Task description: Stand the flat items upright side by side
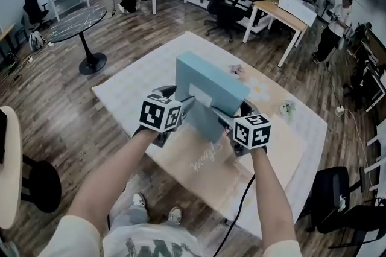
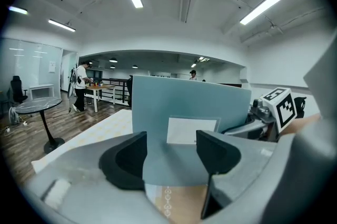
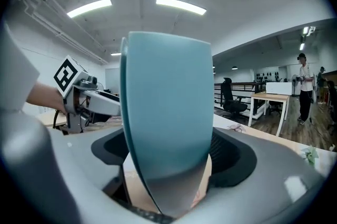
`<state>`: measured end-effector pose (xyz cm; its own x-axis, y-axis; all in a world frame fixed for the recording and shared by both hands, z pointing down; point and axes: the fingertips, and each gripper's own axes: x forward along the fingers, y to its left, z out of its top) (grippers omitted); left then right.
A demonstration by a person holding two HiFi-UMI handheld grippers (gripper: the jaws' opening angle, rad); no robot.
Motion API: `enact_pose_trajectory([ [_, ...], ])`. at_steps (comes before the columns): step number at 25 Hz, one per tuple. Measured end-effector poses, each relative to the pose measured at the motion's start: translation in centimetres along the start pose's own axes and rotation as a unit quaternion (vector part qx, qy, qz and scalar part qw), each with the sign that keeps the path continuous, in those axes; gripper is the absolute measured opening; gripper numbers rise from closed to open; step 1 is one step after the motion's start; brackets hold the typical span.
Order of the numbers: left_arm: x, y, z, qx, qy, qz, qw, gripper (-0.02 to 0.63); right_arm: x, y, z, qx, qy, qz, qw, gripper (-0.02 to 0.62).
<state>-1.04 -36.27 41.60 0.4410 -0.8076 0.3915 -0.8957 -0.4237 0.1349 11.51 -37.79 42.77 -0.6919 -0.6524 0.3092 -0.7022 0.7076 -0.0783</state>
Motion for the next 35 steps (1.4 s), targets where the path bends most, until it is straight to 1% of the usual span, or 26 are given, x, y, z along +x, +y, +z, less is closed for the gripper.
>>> enact_pose_trajectory([
  [4, -0.7, -0.3, -0.4, 0.0, 0.002, 0.012, 0.9999, 0.296, 0.9, 0.5, -0.3, -0.002, 0.007, 0.033, 0.999, 0.449],
  [6, -1.0, -0.1, -0.8, 0.0, 0.005, 0.017, 0.9998, 0.296, 1.3, 0.5, -0.5, -0.01, 0.008, 0.038, 0.999, 0.442],
  [9, -1.4, 0.6, -1.0, -0.001, 0.008, 0.02, 0.9998, 0.296, 1.6, 0.2, -0.3, -0.015, 0.004, 0.033, 0.999, 0.425],
  [11, -1.5, 0.9, -0.9, -0.001, 0.008, 0.022, 0.9997, 0.296, 1.6, 0.1, -0.4, -0.029, 0.007, 0.03, 0.999, 0.368],
  [12, -1.4, 1.0, -0.9, -0.001, 0.008, 0.021, 0.9997, 0.296, 1.5, 0.2, -0.4, -0.036, 0.007, 0.028, 0.999, 0.359],
  [19, -1.1, 1.0, -0.8, 0.008, 0.012, -0.002, 0.9999, 0.296, 1.3, 1.4, 0.0, -0.051, -0.017, 0.001, 0.999, 0.33],
  [22, -0.4, 1.0, -0.8, 0.012, 0.012, -0.022, 0.9996, 0.296, 1.0, 1.6, -0.3, -0.05, -0.027, -0.025, 0.998, 0.324],
  [28, 0.7, 0.8, -0.7, 0.027, 0.017, -0.078, 0.9964, 0.296, -0.1, 1.3, -0.4, -0.043, -0.039, -0.109, 0.992, 0.316],
  [32, 1.2, 1.0, -0.9, 0.039, 0.025, -0.119, 0.9918, 0.296, -0.7, 1.4, -0.8, -0.025, -0.042, -0.168, 0.985, 0.316],
  [35, 1.7, 0.9, -0.6, 0.051, 0.027, -0.15, 0.9869, 0.296, -1.3, 1.5, -1.1, -0.017, -0.049, -0.214, 0.975, 0.313],
])
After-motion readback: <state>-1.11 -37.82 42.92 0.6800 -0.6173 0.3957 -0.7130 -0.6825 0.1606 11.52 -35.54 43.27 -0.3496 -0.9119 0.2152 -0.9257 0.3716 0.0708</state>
